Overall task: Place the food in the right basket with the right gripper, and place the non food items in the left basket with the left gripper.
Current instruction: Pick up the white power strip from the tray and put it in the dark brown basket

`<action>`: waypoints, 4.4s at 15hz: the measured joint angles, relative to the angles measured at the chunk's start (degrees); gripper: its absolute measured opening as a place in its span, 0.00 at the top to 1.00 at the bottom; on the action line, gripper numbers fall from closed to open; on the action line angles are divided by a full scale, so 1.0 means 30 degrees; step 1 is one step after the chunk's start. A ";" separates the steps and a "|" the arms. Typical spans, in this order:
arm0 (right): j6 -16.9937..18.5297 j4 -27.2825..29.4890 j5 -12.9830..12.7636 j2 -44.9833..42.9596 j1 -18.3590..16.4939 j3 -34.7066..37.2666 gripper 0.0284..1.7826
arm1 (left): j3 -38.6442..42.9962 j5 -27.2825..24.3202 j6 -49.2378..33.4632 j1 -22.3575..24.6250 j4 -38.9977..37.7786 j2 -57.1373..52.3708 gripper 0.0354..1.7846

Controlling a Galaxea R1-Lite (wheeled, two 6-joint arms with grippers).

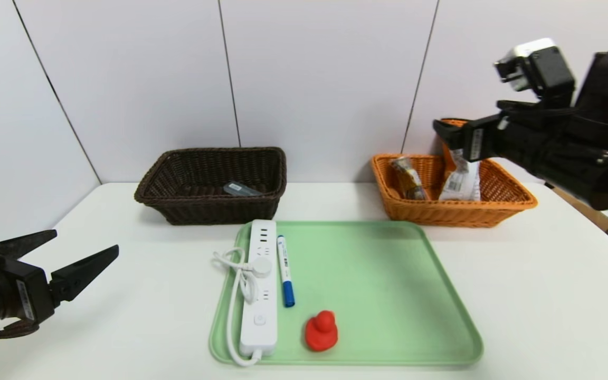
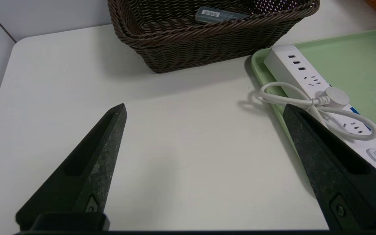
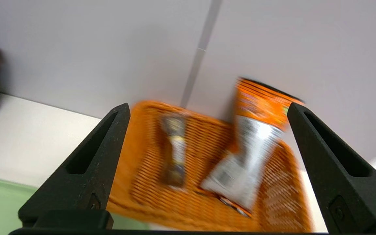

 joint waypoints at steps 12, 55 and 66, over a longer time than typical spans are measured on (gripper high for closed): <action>0.2507 0.0126 0.0081 -0.8481 -0.3568 1.0321 0.05 | -0.4206 -0.1040 -0.0138 -0.5705 0.0931 0.3881 0.06; 0.2507 0.0175 0.1516 -0.8456 -0.3539 1.0679 0.05 | -0.7054 0.0093 2.2959 -0.7700 0.2446 1.4121 0.29; 0.2487 0.0138 0.1560 -0.8489 -0.3503 1.0541 0.05 | -0.7010 0.0081 2.2975 -0.7635 0.2345 1.4198 0.93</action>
